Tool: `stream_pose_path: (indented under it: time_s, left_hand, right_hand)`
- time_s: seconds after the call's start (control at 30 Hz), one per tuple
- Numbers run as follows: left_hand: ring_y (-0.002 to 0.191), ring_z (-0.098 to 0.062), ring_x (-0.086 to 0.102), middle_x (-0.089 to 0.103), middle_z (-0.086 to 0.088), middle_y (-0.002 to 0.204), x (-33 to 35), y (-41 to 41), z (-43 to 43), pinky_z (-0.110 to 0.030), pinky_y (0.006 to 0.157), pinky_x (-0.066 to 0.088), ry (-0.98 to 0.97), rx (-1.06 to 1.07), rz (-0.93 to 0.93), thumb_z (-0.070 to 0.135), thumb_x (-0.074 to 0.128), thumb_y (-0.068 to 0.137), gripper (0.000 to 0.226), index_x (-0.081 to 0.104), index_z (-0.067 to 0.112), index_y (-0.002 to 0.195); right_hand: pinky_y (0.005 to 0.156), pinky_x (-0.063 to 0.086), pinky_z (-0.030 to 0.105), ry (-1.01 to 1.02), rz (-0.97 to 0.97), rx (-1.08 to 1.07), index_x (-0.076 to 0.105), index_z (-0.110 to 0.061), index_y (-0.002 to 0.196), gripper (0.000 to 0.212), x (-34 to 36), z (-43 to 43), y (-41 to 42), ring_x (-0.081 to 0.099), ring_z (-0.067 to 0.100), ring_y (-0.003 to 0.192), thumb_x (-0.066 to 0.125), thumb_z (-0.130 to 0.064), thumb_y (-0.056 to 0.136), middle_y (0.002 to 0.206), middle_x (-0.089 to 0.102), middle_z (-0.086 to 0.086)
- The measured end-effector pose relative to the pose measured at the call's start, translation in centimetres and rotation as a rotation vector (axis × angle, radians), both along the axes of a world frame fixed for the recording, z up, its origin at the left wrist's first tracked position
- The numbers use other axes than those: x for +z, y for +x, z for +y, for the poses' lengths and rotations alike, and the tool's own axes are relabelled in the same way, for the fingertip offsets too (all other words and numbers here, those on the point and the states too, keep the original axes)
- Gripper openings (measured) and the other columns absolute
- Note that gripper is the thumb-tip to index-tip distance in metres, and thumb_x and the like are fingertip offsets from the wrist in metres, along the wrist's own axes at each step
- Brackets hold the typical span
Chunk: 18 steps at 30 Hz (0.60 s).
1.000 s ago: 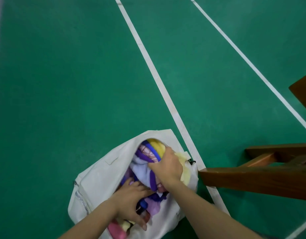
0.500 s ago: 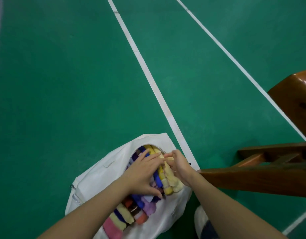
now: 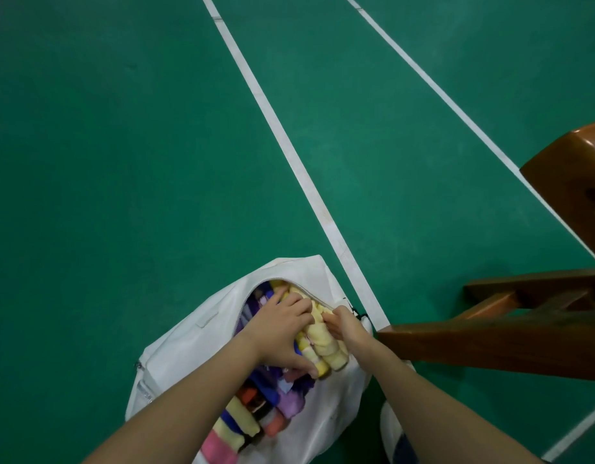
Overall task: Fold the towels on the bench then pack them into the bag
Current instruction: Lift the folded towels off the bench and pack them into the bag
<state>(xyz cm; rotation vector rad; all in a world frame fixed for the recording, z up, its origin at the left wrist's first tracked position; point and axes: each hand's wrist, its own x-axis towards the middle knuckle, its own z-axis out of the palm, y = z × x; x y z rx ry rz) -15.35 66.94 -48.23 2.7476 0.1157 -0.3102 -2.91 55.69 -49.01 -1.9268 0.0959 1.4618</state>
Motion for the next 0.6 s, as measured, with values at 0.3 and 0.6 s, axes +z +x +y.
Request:
stream_pose_path:
  time_s: [0.3, 0.6]
  left_hand:
    - [0.100, -0.012, 0.043, 0.041, 0.012, 0.090, -0.3, -0.2, 0.4, -0.031, 0.112, 0.010, -0.136, 0.052, -0.047, 0.082, 0.047, 0.061, 0.060, 0.036, 0.028, 0.083]
    - [0.121, -0.011, 0.037, 0.053, 0.010, 0.109, -1.9, -0.6, 0.6, -0.029, 0.108, 0.009, -0.173, 0.119, -0.035, 0.084, 0.050, 0.057, 0.078, 0.052, 0.023, 0.107]
  right_hand:
    - [0.099, 0.038, 0.025, 0.163, 0.093, -0.034, 0.049, -0.010, 0.130, 0.044, -2.3, -0.9, -0.3, 0.048, 0.014, 0.118, 0.021, -0.025, 0.100, 0.131, 0.053, 0.002]
    - [0.110, 0.026, 0.029, -0.056, -0.399, 0.118, 0.060, -0.029, 0.088, 0.029, -2.3, -1.4, 0.4, 0.046, 0.009, 0.109, 0.034, -0.040, 0.098, 0.100, 0.060, -0.016]
